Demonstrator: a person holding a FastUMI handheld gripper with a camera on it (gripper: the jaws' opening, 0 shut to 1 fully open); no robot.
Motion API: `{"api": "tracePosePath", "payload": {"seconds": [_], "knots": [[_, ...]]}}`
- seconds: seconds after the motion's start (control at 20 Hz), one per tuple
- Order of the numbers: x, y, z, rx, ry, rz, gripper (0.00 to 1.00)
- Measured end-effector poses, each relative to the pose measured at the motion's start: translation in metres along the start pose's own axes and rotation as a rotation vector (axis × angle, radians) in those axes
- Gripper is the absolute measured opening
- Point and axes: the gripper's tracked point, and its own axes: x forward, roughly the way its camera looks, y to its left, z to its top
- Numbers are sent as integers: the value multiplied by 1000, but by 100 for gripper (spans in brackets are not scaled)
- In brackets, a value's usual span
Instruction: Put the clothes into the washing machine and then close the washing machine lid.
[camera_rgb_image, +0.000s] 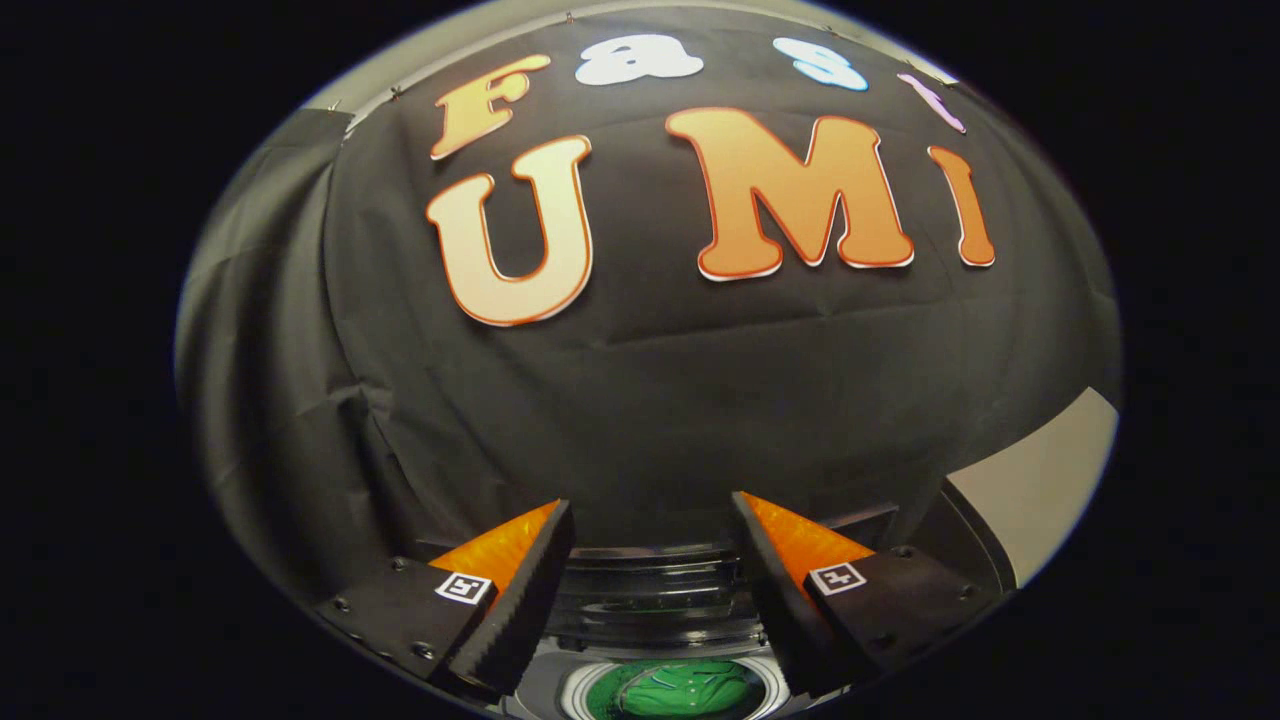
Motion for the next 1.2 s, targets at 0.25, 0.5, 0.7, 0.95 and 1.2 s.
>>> {"api": "tracePosePath", "payload": {"seconds": [0.25, 0.5, 0.7, 0.95, 1.2], "knots": [[21, -17, -8, 1, 26, -49, 99], [30, -24, -18, -128, 3, -68, 98], [28, -25, -17, -105, -39, -70, 99], [24, -25, -16, -108, -60, -74, 99], [21, -24, -16, -107, -79, -79, 99]]}}
